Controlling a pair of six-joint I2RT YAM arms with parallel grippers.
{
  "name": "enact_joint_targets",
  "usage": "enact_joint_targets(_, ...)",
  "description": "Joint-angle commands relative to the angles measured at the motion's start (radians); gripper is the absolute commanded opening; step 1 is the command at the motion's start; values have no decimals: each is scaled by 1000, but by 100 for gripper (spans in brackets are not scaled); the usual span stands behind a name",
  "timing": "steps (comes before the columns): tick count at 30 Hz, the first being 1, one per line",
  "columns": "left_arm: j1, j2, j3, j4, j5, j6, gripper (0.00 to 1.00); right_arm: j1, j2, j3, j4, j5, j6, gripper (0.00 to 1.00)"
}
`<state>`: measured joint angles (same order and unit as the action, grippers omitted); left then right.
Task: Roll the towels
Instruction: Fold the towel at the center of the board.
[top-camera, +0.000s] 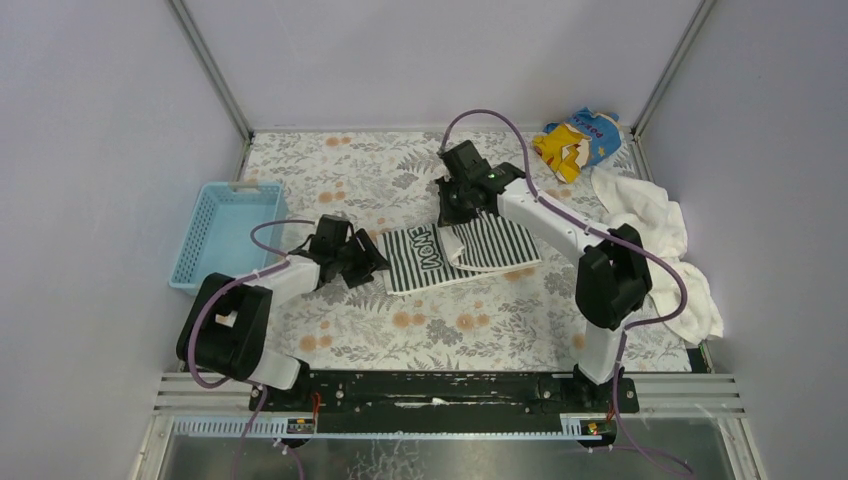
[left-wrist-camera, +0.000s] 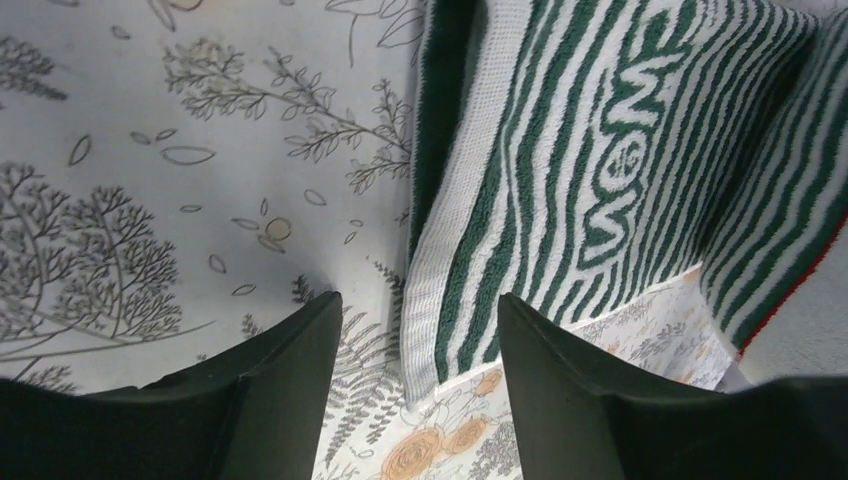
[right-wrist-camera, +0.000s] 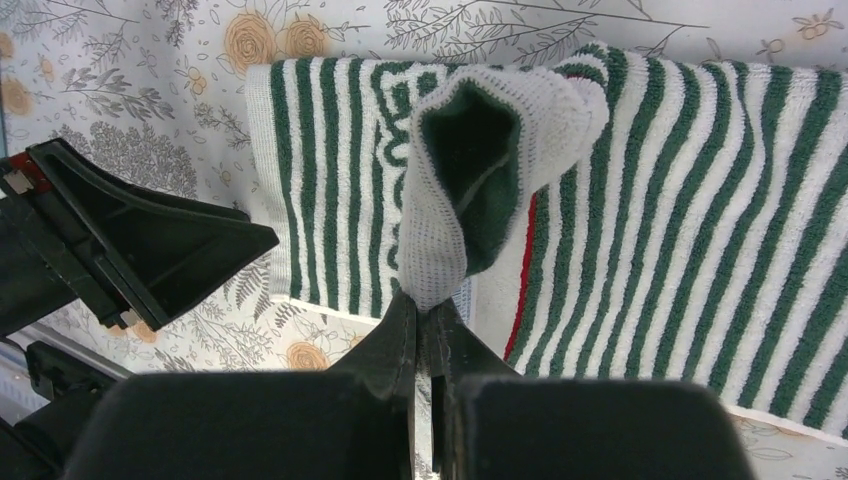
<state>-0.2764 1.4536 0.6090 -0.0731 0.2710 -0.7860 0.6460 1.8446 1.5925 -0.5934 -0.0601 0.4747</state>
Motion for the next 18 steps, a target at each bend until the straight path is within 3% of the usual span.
enact_joint_targets(1,-22,29,-24,74,-11,-12,57,39,35,53,-4,36,37,1)
enact_joint_targets(9,-25,33,-46,78,-15,-6,35,92,90,76,55,66,91,1)
enact_joint_targets(18,-35,45,-54,81,-31,-4,18,132,117,112,66,81,108,3)
